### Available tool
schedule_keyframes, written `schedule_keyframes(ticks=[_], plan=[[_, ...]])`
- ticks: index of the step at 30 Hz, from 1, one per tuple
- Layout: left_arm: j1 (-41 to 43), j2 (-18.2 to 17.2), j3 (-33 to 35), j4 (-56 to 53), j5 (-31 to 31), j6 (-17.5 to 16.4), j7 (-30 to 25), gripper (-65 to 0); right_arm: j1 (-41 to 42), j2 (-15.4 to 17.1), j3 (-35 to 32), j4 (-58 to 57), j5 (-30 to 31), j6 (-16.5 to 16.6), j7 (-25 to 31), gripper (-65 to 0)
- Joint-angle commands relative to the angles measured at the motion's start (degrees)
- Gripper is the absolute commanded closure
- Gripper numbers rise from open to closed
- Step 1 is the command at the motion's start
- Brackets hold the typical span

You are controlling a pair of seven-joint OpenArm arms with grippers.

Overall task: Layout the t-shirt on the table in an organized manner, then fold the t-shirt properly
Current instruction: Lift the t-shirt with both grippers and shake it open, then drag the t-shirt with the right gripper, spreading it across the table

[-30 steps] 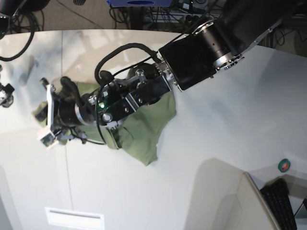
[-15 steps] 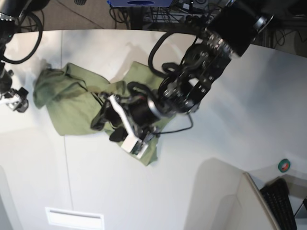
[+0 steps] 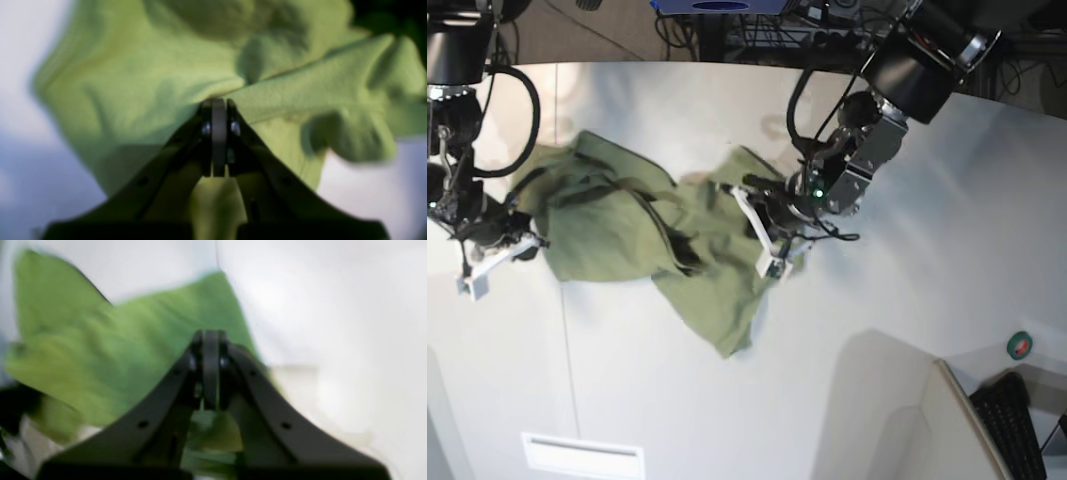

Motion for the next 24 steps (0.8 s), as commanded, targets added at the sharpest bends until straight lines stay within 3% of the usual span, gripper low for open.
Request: schedule_keyframes(ticks=[1,5,9,11,13,15,17,19,21,24], plan=[[-1.5,-0.1,-0.2,-0.3,1.2,-0.1,-0.1,0.0,1.2,0.6,-0.7,-0.6,0.9,0.4,0.9,0.0],[-7.7,2.4,-0.2,-7.0,4.9,-0.1,-1.0,0.0,-0.4,-0.1,-4.2,-3.5,0.9,0.2,-2.9,0.0],[-15.1,7.3,-0.1,-17.4,7.9,-0.1,-8.2,0.0,-3.0,-3.0,-15.2,-1.2,0.8,-0.3,-3.5,0.0],[-19.4,10.4,-0.2,-23.5,9.1,-0.1,-12.0,0.0,-2.9,-5.0,-19.6,-1.5,0.8,-3.3,-2.8,0.0],[-23.8,13.8,-0.2,-29.9,8.5,-0.1,-16.7,0.0,-1.0,-6.9,-23.6,-3.4,0.8,-6.2,-1.8,0.0],[-27.6,17.4,-0.3,-34.6,6.6,-0.1,-21.8,0.0,2.0,-8.3,-27.0,-4.7,0.9,-6.7,-1.1,0.0],[-30.6,19.0,-0.3,-35.4,3.4,0.0,-23.2,0.0,4.4,-8.5,-28.7,-3.9,1.1,-6.8,-1.5,0.0],[-32.5,19.0,-0.3,-32.9,-1.3,0.0,-22.9,0.0,5.3,-8.4,-28.3,-1.0,1.1,-6.8,-3.4,0.0],[-33.2,17.9,-0.3,-27.8,-6.6,0.0,-18.7,0.0,4.9,-7.9,-25.3,3.8,1.1,-6.8,-7.0,0.0],[-31.9,9.5,-0.3,-17.0,-12.6,0.1,-9.8,0.0,1.8,-6.5,-19.5,12.5,1.0,-6.8,-10.4,0.0]])
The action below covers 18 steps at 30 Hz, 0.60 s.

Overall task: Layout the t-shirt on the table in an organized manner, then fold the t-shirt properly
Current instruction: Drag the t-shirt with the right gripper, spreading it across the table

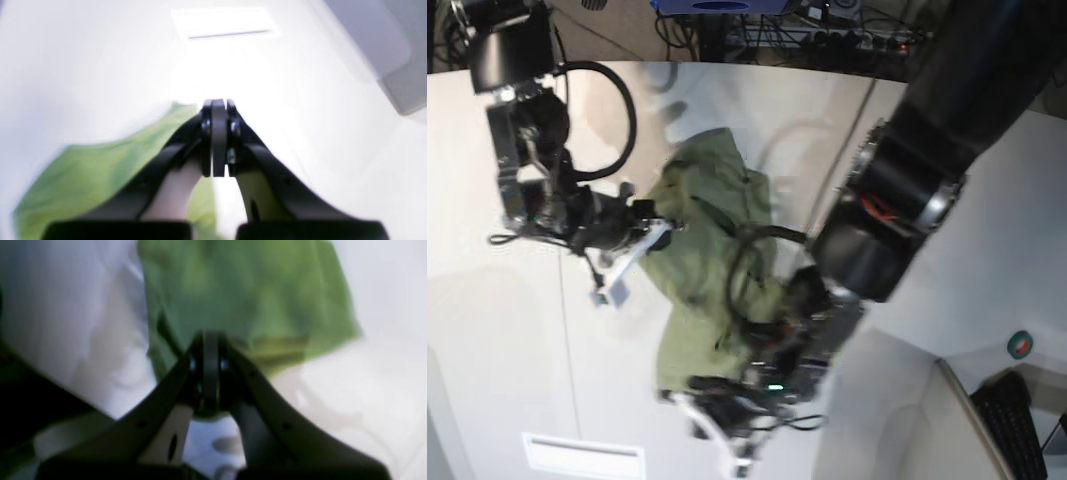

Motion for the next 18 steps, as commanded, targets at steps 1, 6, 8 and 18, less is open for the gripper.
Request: schedule_keyframes(ticks=[1,6,8,18], plan=[[0.5,-4.1,-1.0,4.1,-2.0,0.1,0.7,0.0,0.5,0.4,1.3,2.9,0.4,0.3,0.6,0.0],[16.2,-18.2,-13.7,22.0,-11.0,0.1,4.1,0.0,5.0,1.7,-1.3,4.4,0.2,0.2,-0.3,0.0],[25.8,-23.2,-21.0,28.9,-11.7,0.1,4.2,0.0,9.0,1.7,-6.2,2.7,0.2,0.2,-1.1,-15.0],[61.1,-25.8,-57.3,47.5,-11.7,-0.2,4.1,-20.2,26.7,-7.5,-22.8,-21.5,-6.5,-13.6,9.5,-43.2]])
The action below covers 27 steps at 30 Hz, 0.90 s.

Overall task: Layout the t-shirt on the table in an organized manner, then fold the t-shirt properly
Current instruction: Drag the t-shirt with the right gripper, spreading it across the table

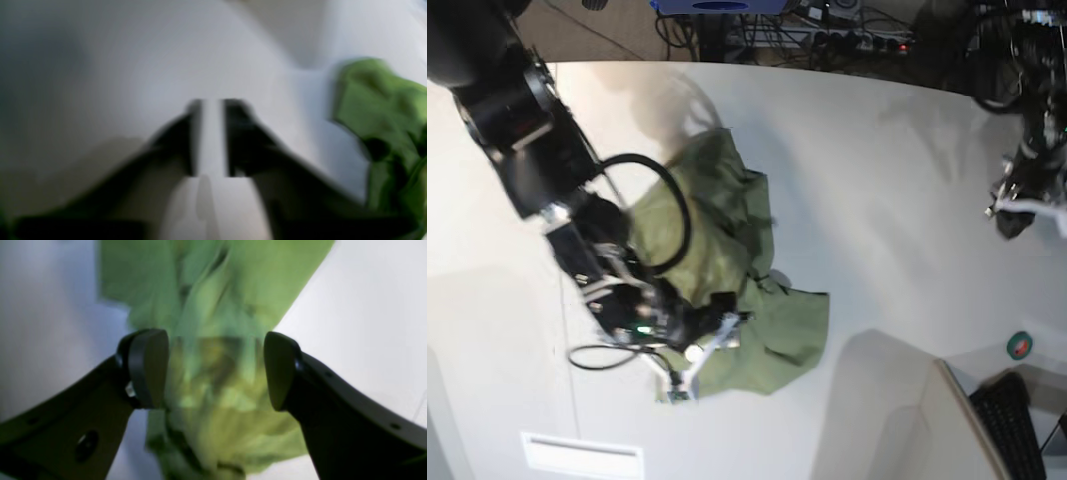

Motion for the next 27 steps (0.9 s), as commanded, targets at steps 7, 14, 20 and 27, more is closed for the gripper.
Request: schedule_keyframes(ticks=[7,14,20,27], plan=[[3.8,0.9,-2.9,5.2,-0.9,-1.5,-1.3,-24.5,7.2,-9.6,-2.8,-16.4,-6.7,-4.1,9.0,-43.2],[3.5,2.1,-2.8,4.8,-0.9,-1.5,-1.3,-24.5,8.2,-9.2,-3.1,-20.3,-7.2,-12.9,12.5,-43.1],[3.2,2.6,-2.7,4.7,-0.9,-1.5,-1.3,-24.5,8.0,-9.3,-3.0,-20.3,-7.2,-12.9,12.5,-42.5],[3.2,2.7,-2.7,3.6,-0.9,-1.5,-1.3,-24.5,5.8,-9.2,-2.5,-20.9,-6.9,-12.9,12.6,0.0]])
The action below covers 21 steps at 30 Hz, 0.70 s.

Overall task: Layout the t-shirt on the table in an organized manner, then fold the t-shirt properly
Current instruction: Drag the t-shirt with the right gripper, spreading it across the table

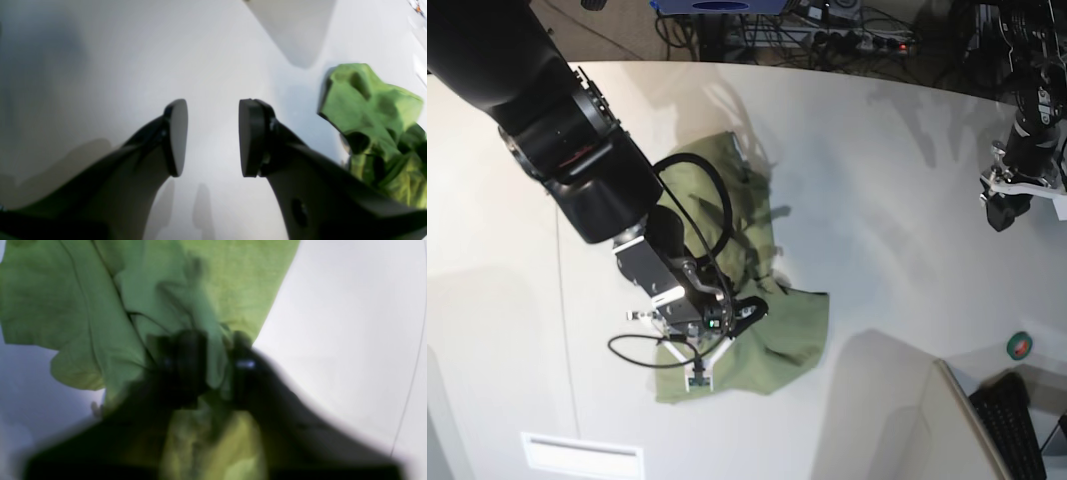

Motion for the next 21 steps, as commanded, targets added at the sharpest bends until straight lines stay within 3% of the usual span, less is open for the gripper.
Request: schedule_keyframes(ticks=[1,5,8,11,16,21], plan=[[-0.1,-0.9,-0.4,0.5,-0.1,-0.4,-1.1,-24.5,0.3,-0.3,0.2,2.3,-0.2,-0.1,0.4,0.0],[-0.6,-1.3,4.0,0.1,1.4,-0.5,-1.4,-24.4,-5.9,1.5,6.0,13.5,-0.2,-0.1,-0.8,0.0],[-3.0,-0.4,10.1,-0.1,8.1,-0.5,-1.4,-24.4,-11.0,4.1,10.3,26.5,-0.2,-0.1,-6.5,0.0],[-6.5,2.1,15.5,-1.0,11.6,-0.5,-1.5,-24.4,-15.7,6.7,14.2,38.2,-0.2,-0.1,-11.7,0.0],[-15.3,6.0,26.1,-6.2,12.3,-0.5,-1.5,-24.4,-24.4,10.8,23.2,54.3,-0.2,-0.1,-19.1,0.0],[-27.6,11.7,40.1,-16.0,12.3,-0.4,-1.5,-24.4,-31.7,13.5,32.4,61.6,-0.2,0.0,-20.5,0.0]])
